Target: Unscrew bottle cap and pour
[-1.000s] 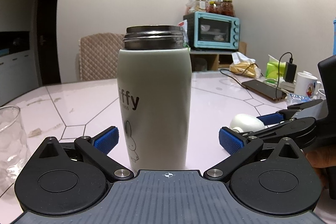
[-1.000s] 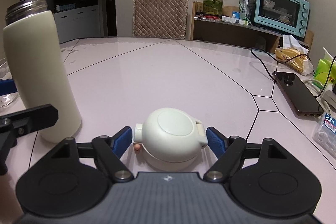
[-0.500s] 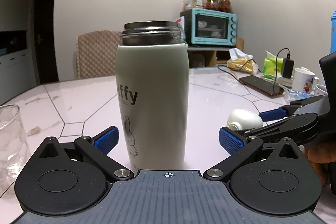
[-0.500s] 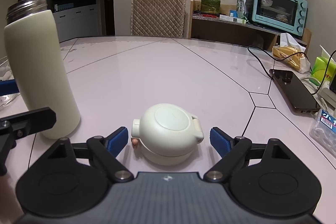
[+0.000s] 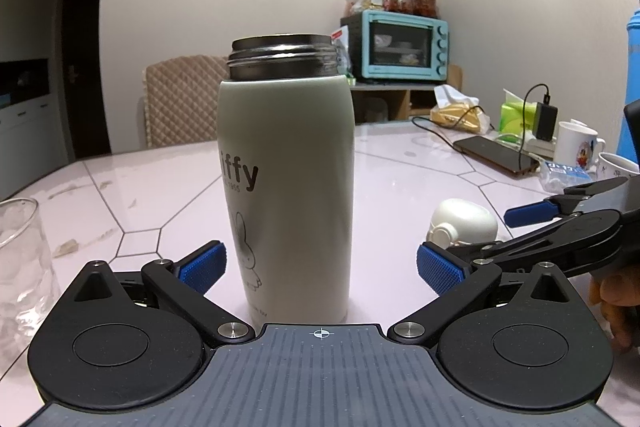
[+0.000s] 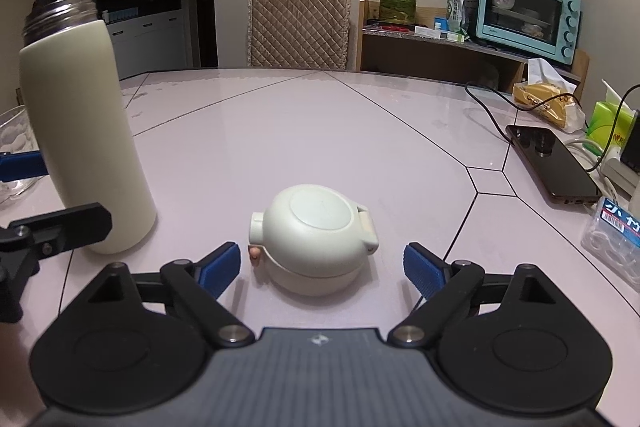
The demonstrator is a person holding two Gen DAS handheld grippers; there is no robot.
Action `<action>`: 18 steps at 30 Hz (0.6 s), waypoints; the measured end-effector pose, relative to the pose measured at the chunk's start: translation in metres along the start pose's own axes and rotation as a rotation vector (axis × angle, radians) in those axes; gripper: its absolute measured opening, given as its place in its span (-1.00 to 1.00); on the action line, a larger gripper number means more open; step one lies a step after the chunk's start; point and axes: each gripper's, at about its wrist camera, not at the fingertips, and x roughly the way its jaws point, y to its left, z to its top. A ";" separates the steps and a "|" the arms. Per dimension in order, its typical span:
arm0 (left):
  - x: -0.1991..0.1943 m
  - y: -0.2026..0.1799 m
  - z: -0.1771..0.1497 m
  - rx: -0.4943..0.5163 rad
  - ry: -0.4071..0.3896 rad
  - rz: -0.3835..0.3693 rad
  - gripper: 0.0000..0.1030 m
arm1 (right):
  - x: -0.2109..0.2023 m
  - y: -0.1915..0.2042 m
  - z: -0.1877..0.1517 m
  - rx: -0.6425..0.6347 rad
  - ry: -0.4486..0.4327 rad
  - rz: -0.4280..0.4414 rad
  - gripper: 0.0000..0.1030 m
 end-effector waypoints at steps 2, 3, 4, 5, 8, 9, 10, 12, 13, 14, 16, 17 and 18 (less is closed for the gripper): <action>-0.001 0.000 -0.001 0.003 0.005 0.003 1.00 | -0.003 0.000 -0.001 0.003 -0.002 -0.001 0.76; -0.001 -0.001 -0.001 0.004 0.008 0.004 1.00 | -0.004 0.000 -0.002 0.004 -0.002 0.001 0.76; -0.002 -0.001 -0.002 0.004 0.008 0.005 1.00 | -0.005 0.000 -0.003 0.004 -0.003 0.003 0.76; -0.003 -0.001 -0.002 0.005 0.009 0.007 1.00 | -0.006 0.000 -0.003 0.005 -0.003 0.003 0.76; -0.005 -0.001 -0.004 0.010 0.014 0.009 1.00 | -0.010 0.000 -0.005 0.008 -0.004 0.005 0.77; -0.006 -0.002 -0.004 0.012 0.015 0.011 1.00 | -0.010 0.001 -0.006 0.008 -0.003 0.005 0.77; -0.006 -0.003 -0.004 0.013 0.017 0.012 1.00 | -0.011 0.001 -0.007 0.010 -0.003 0.006 0.77; -0.008 -0.003 -0.005 0.015 0.020 0.014 1.00 | -0.013 0.001 -0.008 0.012 -0.005 0.008 0.77; -0.009 -0.003 -0.005 0.017 0.022 0.016 1.00 | -0.015 0.001 -0.008 0.011 -0.008 0.006 0.77; -0.009 -0.003 -0.006 0.018 0.024 0.017 1.00 | -0.015 0.001 -0.009 0.012 -0.008 0.005 0.78; -0.011 -0.002 -0.006 0.021 0.029 0.020 1.00 | -0.018 0.002 -0.011 0.010 -0.012 0.007 0.78; -0.011 -0.003 -0.007 0.022 0.031 0.022 1.00 | -0.019 0.003 -0.012 0.013 -0.011 0.009 0.79; -0.011 -0.003 -0.007 0.022 0.034 0.024 1.00 | -0.020 0.003 -0.012 0.015 -0.009 0.011 0.79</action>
